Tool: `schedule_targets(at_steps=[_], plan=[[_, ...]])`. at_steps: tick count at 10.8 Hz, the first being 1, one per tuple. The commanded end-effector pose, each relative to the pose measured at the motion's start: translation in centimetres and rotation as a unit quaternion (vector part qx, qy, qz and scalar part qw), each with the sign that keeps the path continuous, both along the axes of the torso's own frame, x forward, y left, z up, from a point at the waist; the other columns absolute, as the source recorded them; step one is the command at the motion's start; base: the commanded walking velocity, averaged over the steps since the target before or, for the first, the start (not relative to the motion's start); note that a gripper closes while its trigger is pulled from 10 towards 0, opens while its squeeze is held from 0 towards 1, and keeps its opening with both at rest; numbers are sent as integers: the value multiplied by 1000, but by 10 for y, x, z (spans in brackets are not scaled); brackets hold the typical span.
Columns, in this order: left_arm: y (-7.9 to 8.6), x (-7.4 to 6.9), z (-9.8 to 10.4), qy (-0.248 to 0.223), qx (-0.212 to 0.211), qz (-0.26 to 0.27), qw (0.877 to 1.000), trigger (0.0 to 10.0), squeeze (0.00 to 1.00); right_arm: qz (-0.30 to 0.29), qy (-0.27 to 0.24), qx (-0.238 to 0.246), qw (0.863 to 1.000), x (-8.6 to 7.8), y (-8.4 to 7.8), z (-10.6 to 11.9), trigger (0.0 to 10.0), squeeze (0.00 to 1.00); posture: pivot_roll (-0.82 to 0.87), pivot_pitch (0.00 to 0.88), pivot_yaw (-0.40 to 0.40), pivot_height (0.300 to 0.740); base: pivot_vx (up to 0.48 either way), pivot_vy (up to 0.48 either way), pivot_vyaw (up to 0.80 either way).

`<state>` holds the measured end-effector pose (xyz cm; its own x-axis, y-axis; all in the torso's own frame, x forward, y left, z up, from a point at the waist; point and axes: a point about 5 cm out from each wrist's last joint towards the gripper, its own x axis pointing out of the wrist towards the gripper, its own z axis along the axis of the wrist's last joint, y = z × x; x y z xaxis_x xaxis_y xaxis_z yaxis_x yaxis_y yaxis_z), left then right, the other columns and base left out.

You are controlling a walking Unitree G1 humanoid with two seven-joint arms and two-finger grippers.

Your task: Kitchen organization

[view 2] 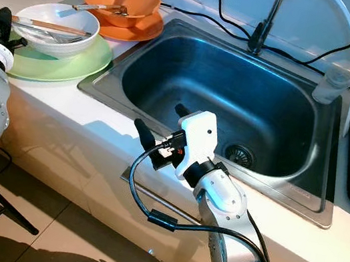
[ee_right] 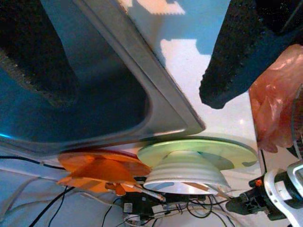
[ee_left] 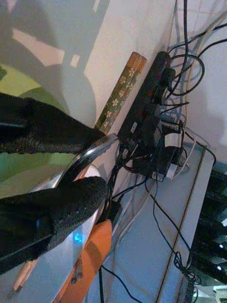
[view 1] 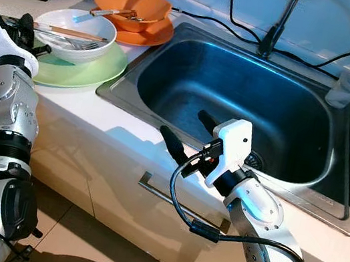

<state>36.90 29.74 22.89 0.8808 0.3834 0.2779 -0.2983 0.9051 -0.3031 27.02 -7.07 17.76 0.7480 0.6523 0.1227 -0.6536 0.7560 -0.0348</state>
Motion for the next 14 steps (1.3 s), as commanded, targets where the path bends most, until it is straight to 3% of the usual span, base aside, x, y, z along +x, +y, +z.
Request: schedule_targets(at_steps=[1, 9, 11, 14], plan=[[-1, 2, 7, -11, 2, -4, 1000, 0, 0, 6, 0, 1, 1000, -4, 0, 1, 10000, 0, -20, 102, -49, 740, 0, 0, 0], [-7, 3, 19, -47, -21, -26, 998, 0, 0, 27, 3, 4, 1000, -6, 1, 2, 10000, 0, -20, 102, -46, 740, 0, 0, 0], [-8, 9, 19, 0, -63, -22, 998, 0, 0, 26, 2, 3, 1000, -6, 1, 2, 10000, 0, -21, 101, -46, 740, 0, 0, 0], [-10, 10, 40, 47, -40, -26, 998, 0, 0, 27, 2, 4, 1000, -6, 2, 2, 10000, 0, -14, 99, -44, 740, 0, 0, 0]])
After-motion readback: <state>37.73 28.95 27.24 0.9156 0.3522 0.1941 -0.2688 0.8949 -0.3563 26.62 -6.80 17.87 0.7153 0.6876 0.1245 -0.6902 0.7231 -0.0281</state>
